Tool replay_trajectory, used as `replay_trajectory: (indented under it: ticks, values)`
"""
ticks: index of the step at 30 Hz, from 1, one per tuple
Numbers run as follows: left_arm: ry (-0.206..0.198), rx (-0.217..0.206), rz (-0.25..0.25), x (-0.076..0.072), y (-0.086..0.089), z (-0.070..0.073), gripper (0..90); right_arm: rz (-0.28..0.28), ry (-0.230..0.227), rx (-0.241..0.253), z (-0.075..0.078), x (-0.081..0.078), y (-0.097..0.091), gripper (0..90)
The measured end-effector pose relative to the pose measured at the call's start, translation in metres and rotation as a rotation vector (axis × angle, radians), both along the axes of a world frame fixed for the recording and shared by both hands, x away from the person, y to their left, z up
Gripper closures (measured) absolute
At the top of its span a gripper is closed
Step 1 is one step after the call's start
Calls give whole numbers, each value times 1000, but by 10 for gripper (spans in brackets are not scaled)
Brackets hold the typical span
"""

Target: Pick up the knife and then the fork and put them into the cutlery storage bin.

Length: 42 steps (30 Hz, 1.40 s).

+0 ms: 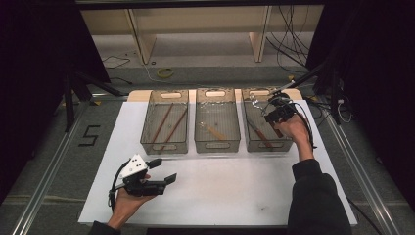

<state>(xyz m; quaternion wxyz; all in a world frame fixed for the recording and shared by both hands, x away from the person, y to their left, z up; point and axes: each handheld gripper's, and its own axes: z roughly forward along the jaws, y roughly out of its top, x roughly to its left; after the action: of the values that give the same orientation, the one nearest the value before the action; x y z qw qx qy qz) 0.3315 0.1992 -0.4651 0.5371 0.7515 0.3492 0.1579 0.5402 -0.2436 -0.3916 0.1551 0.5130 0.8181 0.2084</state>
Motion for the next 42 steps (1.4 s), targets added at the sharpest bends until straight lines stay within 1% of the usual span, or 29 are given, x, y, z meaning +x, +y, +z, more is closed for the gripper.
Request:
replay_trajectory:
  ticks: [11,16,29,30,32,33,34,36,38,39,42]
  values:
    - [-1,0,1,0,0,0,188,4,19,-8,-8,0,2,777]
    - [0,0,1,0,0,0,188,15,25,-11,-11,0,3,777]
    - [-1,2,1,0,0,0,188,15,62,-16,-21,0,4,771]
    - [-1,1,0,0,0,0,188,11,60,-20,-21,0,4,766]
    - [0,1,0,0,0,0,188,5,61,-6,-21,0,4,756]
    - [0,0,0,0,0,0,188,8,61,-4,-20,0,4,735]
    - [0,0,0,0,0,0,188,7,59,-3,-19,0,5,684]
    - [0,0,0,0,0,0,187,14,59,15,-17,-1,4,637]
    - [0,0,0,0,0,0,187,17,44,30,-14,-2,4,632]
    - [0,0,0,0,0,0,187,19,45,37,-12,-3,4,630]
    - [-1,1,0,0,0,0,187,30,26,47,-9,-7,4,603]
